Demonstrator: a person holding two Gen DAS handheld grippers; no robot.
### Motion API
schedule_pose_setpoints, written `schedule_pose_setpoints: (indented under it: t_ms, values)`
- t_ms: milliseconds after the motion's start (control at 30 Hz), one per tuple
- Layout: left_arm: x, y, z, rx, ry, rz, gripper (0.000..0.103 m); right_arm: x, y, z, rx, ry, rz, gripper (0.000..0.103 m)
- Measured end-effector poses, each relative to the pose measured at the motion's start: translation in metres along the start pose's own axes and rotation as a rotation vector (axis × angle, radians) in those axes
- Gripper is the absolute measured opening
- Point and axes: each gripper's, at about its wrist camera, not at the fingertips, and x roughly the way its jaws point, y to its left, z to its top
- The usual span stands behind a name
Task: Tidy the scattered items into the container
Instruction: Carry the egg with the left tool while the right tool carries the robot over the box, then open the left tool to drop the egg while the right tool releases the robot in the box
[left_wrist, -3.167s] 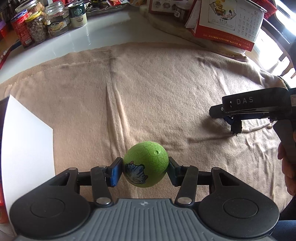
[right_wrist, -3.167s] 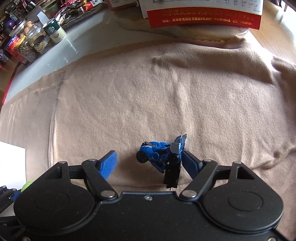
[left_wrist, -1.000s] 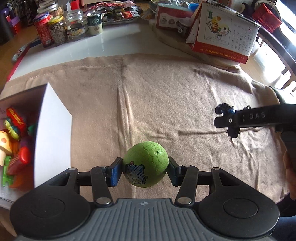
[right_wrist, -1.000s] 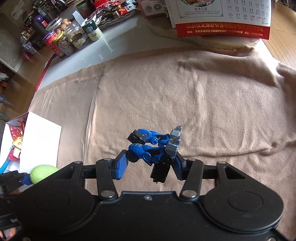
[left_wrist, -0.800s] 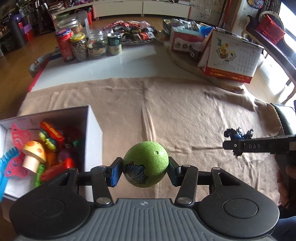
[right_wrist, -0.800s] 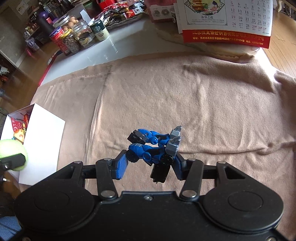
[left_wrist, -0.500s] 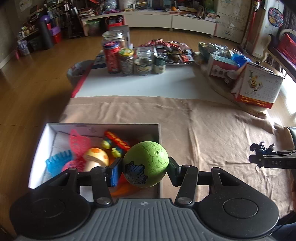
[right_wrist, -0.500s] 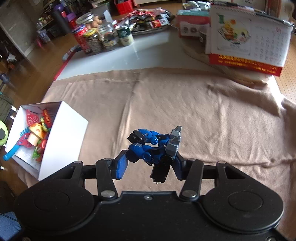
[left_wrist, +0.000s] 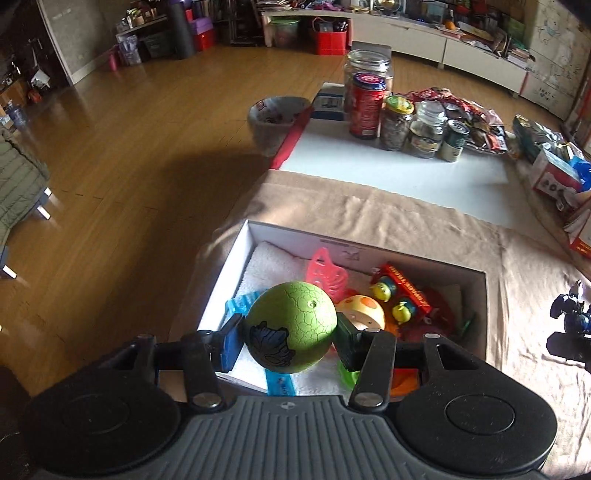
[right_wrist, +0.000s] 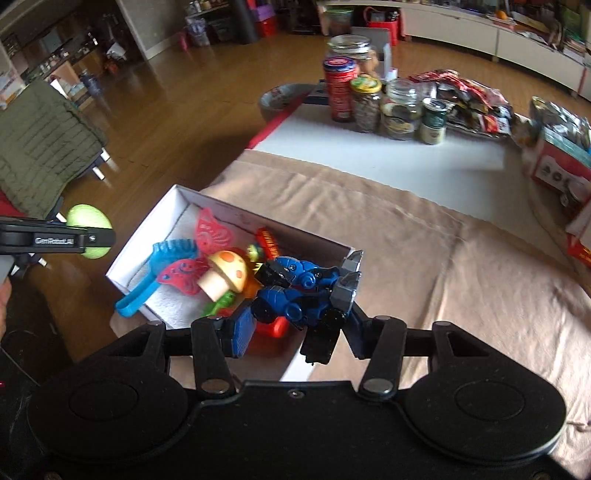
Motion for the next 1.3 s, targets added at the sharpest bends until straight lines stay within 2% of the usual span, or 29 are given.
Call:
schedule_pose_setpoints:
  t_ms: [200,300,567,967,1300]
  values:
    - [0.036,0.020,-0.001,-0.024,0.068,0.012,0.052,0.032,0.050,0.022,-0.075,0.040,0.000,0.051]
    - [0.051,0.027,0.001,-0.052,0.101,-0.005,0.052,0.046,0.063,0.029,-0.092,0.066,-0.002,0.051]
    - [0.069,0.032,0.009,-0.048,0.118,0.030,0.052,0.058,0.085,0.044,-0.136,0.095,-0.029,0.051]
    - [0.071,0.013,-0.002,0.044,0.147,0.026,0.052,0.063,0.084,0.050,-0.113,0.143,-0.042,0.051]
    - [0.058,0.002,-0.006,0.090,0.155,0.001,0.052,0.061,0.081,0.052,-0.075,0.180,-0.045,0.051]
